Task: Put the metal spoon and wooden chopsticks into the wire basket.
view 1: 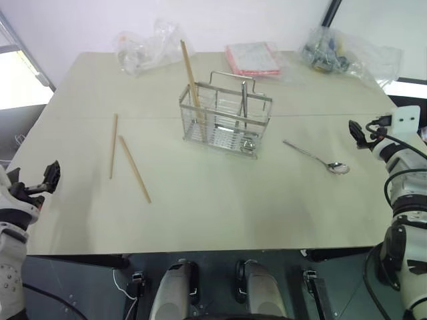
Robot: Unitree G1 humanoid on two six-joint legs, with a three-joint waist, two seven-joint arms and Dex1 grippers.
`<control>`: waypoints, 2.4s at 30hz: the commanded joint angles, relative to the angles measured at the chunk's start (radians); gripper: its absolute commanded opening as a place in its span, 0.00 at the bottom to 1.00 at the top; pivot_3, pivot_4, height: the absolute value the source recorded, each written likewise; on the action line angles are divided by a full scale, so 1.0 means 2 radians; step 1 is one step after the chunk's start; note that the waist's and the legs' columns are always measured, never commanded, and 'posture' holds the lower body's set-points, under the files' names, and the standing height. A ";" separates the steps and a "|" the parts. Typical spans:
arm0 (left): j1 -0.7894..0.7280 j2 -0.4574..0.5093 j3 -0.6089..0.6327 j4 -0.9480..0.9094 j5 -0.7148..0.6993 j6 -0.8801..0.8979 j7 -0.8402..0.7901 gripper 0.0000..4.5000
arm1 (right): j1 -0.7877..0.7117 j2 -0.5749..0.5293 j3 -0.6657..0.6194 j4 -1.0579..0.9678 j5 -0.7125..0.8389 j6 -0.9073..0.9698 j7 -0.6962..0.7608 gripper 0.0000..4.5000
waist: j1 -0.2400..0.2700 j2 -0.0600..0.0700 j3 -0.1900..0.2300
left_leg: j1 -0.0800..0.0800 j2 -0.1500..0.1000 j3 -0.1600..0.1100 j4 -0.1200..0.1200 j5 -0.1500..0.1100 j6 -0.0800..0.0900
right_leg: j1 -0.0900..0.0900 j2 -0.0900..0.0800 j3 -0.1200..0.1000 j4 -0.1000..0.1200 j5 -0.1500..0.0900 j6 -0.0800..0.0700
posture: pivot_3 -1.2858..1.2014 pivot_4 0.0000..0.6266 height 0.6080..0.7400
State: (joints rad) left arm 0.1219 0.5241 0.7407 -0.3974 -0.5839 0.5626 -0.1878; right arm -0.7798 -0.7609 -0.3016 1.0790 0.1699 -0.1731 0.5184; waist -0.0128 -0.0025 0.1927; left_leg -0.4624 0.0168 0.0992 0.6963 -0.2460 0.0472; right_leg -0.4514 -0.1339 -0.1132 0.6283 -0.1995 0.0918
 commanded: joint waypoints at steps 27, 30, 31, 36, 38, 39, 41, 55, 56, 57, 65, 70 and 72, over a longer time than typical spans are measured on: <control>-0.080 0.075 -0.017 -0.059 -0.092 0.069 -0.037 0.97 | -0.082 -0.037 0.040 -0.018 -0.018 0.036 0.110 0.92 | 0.000 0.000 0.000 | 0.000 0.000 0.000 0.000 0.002 -0.002 | 0.000 0.000 0.000 0.000 0.000 0.000 | 0.52 0.24 0.69; -0.107 0.107 -0.046 -0.089 -0.151 0.115 -0.057 0.97 | -0.105 -0.049 0.066 -0.022 -0.027 0.050 0.185 0.92 | 0.000 0.000 0.000 | 0.000 0.000 0.000 0.000 0.001 -0.002 | 0.000 0.000 0.000 0.000 0.000 0.000 | 0.52 0.24 0.69; -0.115 0.115 -0.052 -0.093 -0.167 0.128 -0.061 0.97 | -0.111 -0.052 0.073 -0.022 -0.030 0.053 0.201 0.92 | 0.000 0.000 0.000 | 0.000 0.000 0.000 0.000 0.002 -0.002 | 0.000 0.000 0.000 0.000 0.000 0.000 | 0.52 0.24 0.69; -0.187 0.174 -0.152 -0.124 -0.249 0.187 -0.119 0.97 | -0.151 -0.059 0.134 -0.017 -0.063 0.084 0.321 0.92 | -0.001 0.000 0.000 | 0.000 0.000 0.000 0.000 0.002 -0.003 | 0.000 0.000 0.000 0.000 0.000 0.000 | 0.52 0.24 0.69; -0.218 0.180 -0.191 -0.126 -0.256 0.190 -0.138 0.97 | -0.162 -0.059 0.160 -0.014 -0.080 0.100 0.368 0.92 | -0.001 0.001 0.001 | 0.000 0.000 0.000 0.000 0.002 -0.003 | 0.000 0.000 0.000 0.001 0.000 0.000 | 0.52 0.24 0.69; -0.234 0.177 -0.208 -0.124 -0.258 0.190 -0.143 0.97 | -0.164 -0.059 0.174 -0.013 -0.088 0.104 0.395 0.92 | -0.001 0.001 0.001 | 0.000 0.000 0.000 0.000 0.002 -0.003 | 0.000 0.000 0.000 0.001 0.000 0.001 | 0.52 0.24 0.69; -0.258 0.172 -0.238 -0.118 -0.254 0.188 -0.154 0.97 | -0.166 -0.061 0.197 -0.010 -0.102 0.115 0.445 0.92 | 0.000 0.001 0.001 | 0.000 0.000 0.000 0.000 0.003 -0.003 | 0.000 0.000 0.000 0.001 0.001 0.002 | 0.52 0.24 0.69; -0.296 0.166 -0.262 -0.125 -0.263 0.188 -0.166 0.97 | -0.193 -0.027 0.266 0.076 -0.204 0.134 0.380 0.92 | -0.001 0.001 0.001 | 0.000 0.000 0.000 0.000 0.003 -0.004 | 0.000 0.000 0.000 0.001 0.001 0.002 | 0.52 0.24 0.69; -0.295 0.168 -0.260 -0.126 -0.265 0.189 -0.165 0.97 | -0.193 -0.024 0.269 0.079 -0.209 0.134 0.376 0.92 | -0.001 0.001 0.001 | 0.000 0.000 0.000 0.000 0.003 -0.004 | 0.000 0.000 0.000 0.001 0.001 0.002 | 0.52 0.24 0.69; -0.294 0.169 -0.259 -0.128 -0.267 0.189 -0.164 0.97 | -0.193 -0.023 0.271 0.081 -0.213 0.133 0.374 0.92 | 0.000 0.001 0.001 | 0.000 -0.001 0.000 0.000 0.003 -0.004 | 0.000 0.000 0.000 0.001 0.001 0.002 | 0.52 0.24 0.69; -0.299 0.175 -0.252 -0.131 -0.276 0.188 -0.156 1.00 | -0.196 -0.008 0.257 0.090 -0.206 0.158 0.378 0.38 | -0.001 0.001 0.001 | 0.001 -0.001 0.000 0.000 0.003 -0.004 | 0.001 0.001 0.000 0.001 0.001 0.002 | 0.52 0.24 0.69; -0.306 0.174 -0.249 -0.126 -0.278 0.186 -0.151 1.00 | -0.192 -0.009 0.253 0.089 -0.205 0.155 0.381 0.01 | 0.000 0.001 0.001 | 0.001 -0.001 0.000 0.000 0.003 -0.004 | 0.001 0.000 0.000 0.001 0.001 0.002 | 0.52 0.24 0.69; -0.309 0.174 -0.249 -0.123 -0.278 0.185 -0.149 1.00 | -0.188 -0.011 0.247 0.085 -0.199 0.142 0.381 0.01 | -0.001 0.001 0.001 | 0.001 -0.001 0.000 0.000 0.003 -0.004 | 0.001 0.000 0.000 0.001 0.001 0.002 | 0.52 0.24 0.69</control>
State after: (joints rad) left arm -0.4775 0.8640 0.2130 -0.6313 -1.1272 0.9514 -0.4894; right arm -1.1445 -0.7670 0.2218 1.2615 -0.2495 0.1359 1.2778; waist -0.0138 -0.0010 0.1939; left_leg -0.4607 0.0156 0.0995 0.6967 -0.2393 0.0396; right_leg -0.4493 -0.1328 -0.1124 0.6301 -0.1976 0.0953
